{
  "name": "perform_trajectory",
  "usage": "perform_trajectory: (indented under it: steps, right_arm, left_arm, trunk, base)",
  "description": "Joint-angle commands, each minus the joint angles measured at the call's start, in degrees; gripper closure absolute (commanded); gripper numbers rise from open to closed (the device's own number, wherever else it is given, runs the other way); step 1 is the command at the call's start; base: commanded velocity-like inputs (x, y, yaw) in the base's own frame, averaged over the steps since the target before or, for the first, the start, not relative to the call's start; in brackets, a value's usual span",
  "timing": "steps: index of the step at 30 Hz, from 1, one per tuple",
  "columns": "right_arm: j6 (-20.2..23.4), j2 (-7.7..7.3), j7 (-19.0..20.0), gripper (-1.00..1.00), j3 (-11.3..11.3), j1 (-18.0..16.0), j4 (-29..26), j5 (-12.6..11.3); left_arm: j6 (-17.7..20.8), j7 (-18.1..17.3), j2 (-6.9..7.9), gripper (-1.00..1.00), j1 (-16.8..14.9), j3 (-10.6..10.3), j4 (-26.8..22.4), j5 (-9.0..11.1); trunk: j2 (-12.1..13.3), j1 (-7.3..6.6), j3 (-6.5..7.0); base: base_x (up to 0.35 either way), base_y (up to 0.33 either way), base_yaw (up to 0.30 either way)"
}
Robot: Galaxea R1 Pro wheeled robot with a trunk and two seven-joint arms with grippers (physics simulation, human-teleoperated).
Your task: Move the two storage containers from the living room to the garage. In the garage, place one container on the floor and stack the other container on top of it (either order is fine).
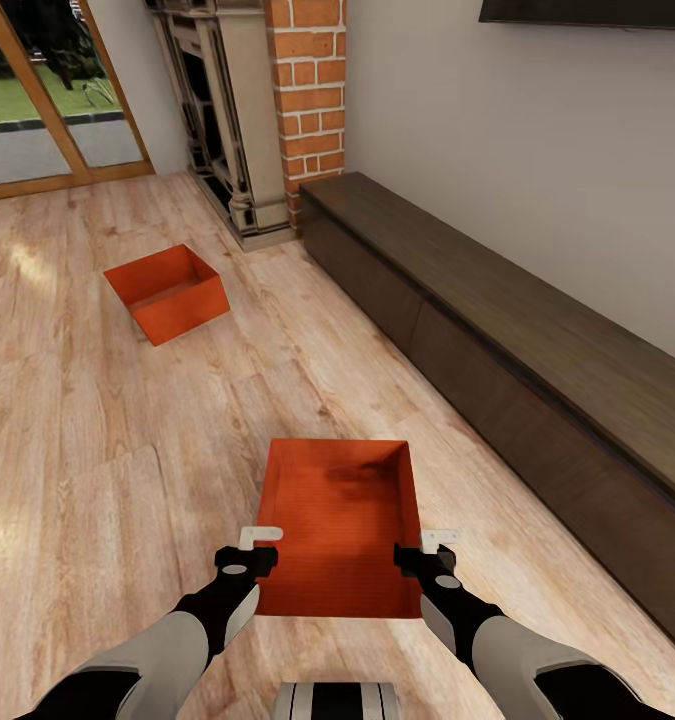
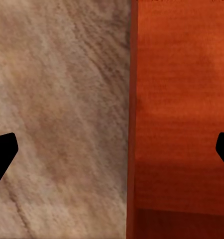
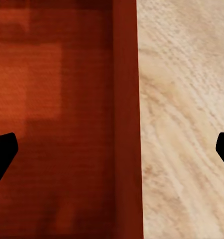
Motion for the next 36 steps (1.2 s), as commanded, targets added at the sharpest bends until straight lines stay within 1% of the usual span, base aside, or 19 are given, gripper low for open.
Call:
perform_trajectory:
  steps: [1, 4, 6, 8, 10, 15, 22, 25, 36]
  right_arm:
    - [-0.19, -0.01, -0.24, -1.0, 0.48, -0.03, 0.06, -0.41]
    - [-0.2, -0.08, -0.23, -1.0, 0.53, -0.03, 0.06, -0.28]
    - [-0.2, -0.39, -0.23, -1.0, 0.55, -0.03, 0.08, -0.19]
    - [-0.2, -1.14, -0.23, -1.0, 0.58, -0.03, 0.08, 0.05]
    - [-0.2, -1.56, -0.23, -1.0, 0.6, -0.03, 0.08, 0.18]
    - [-0.2, -2.01, -0.23, -1.0, 0.62, -0.03, 0.1, 0.29]
    - [-0.2, -2.03, -0.18, -1.0, 0.65, -0.03, 0.13, 0.28]
    - [-0.2, -1.99, -0.15, -1.0, 0.66, -0.03, 0.13, -0.13]
    - [-0.12, -1.26, -0.14, -1.0, 0.63, -0.03, 0.15, -0.55]
  left_arm:
    - [-0.07, 0.23, -0.02, -1.0, -0.03, 0.16, 0.05, -0.59]
    - [-0.07, 0.23, -0.02, -1.0, -0.03, 0.16, 0.03, -0.59]
    - [-0.07, 0.23, -0.02, -1.0, -0.03, 0.16, -0.01, -0.59]
    - [-0.07, 0.23, -0.02, -1.0, -0.03, 0.18, -0.03, -0.59]
    - [-0.07, 0.23, -0.02, -1.0, -0.03, 0.21, -0.04, -0.59]
    - [-0.07, 0.23, -0.02, -1.0, -0.03, 0.24, -0.11, -0.59]
    - [-0.07, 0.23, -0.02, -1.0, -0.03, 0.25, -0.13, -0.56]
    - [-0.07, 0.23, -0.02, -1.0, -0.03, 0.25, -0.13, -0.57]
    - [-0.07, 0.2, -0.02, -1.0, -0.03, 0.28, -0.2, -0.51]
  trunk:
    - [-0.01, -0.01, -0.03]
    - [-0.01, -0.01, -0.03]
    - [-0.01, -0.01, -0.03]
    - [-0.01, -0.01, -0.03]
    - [-0.01, -0.01, -0.03]
    - [-0.01, -0.01, -0.03]
    - [-0.01, -0.01, -0.03]
    - [-0.01, -0.01, -0.03]
    - [-0.01, -0.01, -0.03]
  base:
    - [0.0, 0.0, 0.0]
    - [0.0, 0.0, 0.0]
    - [0.0, 0.0, 0.0]
    - [0.0, 0.0, 0.0]
    - [0.0, 0.0, 0.0]
    - [0.0, 0.0, 0.0]
    - [0.0, 0.0, 0.0]
    - [0.0, 0.0, 0.0]
    - [0.0, 0.0, 0.0]
